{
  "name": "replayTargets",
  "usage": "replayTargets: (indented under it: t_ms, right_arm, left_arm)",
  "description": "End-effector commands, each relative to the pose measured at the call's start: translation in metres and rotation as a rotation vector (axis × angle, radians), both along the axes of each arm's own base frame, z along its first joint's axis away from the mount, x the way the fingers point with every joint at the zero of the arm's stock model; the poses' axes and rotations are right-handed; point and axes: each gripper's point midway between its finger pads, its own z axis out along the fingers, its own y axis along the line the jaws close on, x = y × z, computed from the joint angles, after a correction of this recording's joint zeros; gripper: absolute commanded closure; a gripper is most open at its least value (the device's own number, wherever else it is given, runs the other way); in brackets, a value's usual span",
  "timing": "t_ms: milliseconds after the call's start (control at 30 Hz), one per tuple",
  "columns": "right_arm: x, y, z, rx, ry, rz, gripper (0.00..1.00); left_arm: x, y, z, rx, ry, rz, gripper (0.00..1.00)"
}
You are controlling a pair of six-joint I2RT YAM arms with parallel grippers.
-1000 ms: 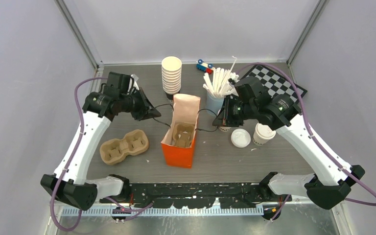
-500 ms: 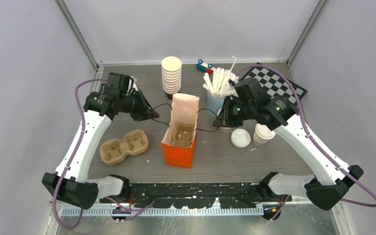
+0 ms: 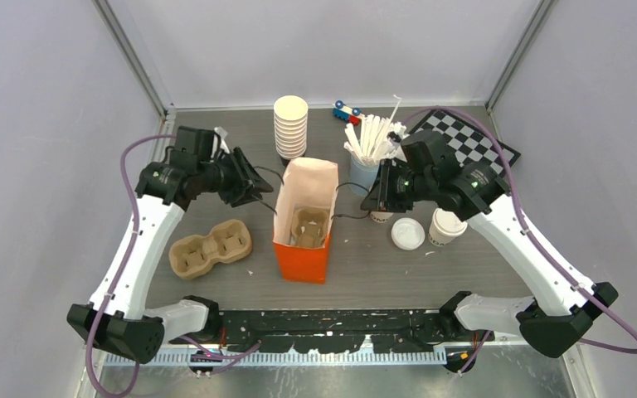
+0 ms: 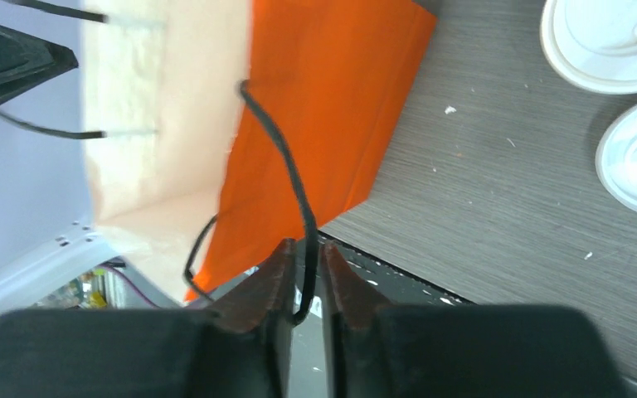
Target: Pack the takeout coffee
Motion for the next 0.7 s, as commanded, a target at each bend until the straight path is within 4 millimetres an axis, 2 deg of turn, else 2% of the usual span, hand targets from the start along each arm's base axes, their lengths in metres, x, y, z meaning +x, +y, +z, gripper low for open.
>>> replayTargets:
  t_ms: [0, 133, 167, 200, 267, 333, 433, 533, 567, 667]
  right_arm:
    - [0.005, 0.000, 0.064, 0.100, -0.159, 0.000, 0.71]
    - [0.007, -0.004, 0.086, 0.123, -0.215, -0.026, 0.56]
    - [0.008, -0.008, 0.091, 0.119, -0.232, -0.039, 0.50]
    - [0.010, -0.012, 0.095, 0.107, -0.250, -0.058, 0.42]
    - [0.014, -0.022, 0.103, 0.080, -0.289, -0.099, 0.26]
    - [0.021, -0.033, 0.107, 0.045, -0.335, -0.147, 0.16]
    - [0.031, -0.057, 0.104, -0.025, -0.368, -0.268, 0.13]
    - [0.034, -0.079, 0.094, -0.064, -0.378, -0.389, 0.12]
    - [0.036, -0.085, 0.090, -0.082, -0.379, -0.422, 0.12]
    - [0.037, -0.095, 0.076, -0.133, -0.373, -0.453, 0.11]
  left_arm:
    - [0.007, 0.006, 0.054, 0.013, -0.156, 0.001, 0.54]
    - [0.012, 0.023, 0.069, 0.104, -0.209, 0.039, 0.39]
    - [0.012, 0.026, 0.072, 0.131, -0.214, 0.037, 0.09]
    - [0.011, 0.030, 0.075, 0.159, -0.219, 0.028, 0.01]
    - [0.011, 0.038, 0.079, 0.223, -0.229, 0.012, 0.00]
    - [0.013, 0.045, 0.082, 0.272, -0.263, 0.001, 0.00]
    - [0.011, 0.058, 0.091, 0.321, -0.297, 0.051, 0.00]
    - [0.006, 0.081, 0.086, 0.405, -0.307, 0.133, 0.00]
    - [0.004, 0.085, 0.081, 0.415, -0.311, 0.144, 0.00]
    - [-0.003, 0.082, 0.083, 0.381, -0.381, 0.110, 0.00]
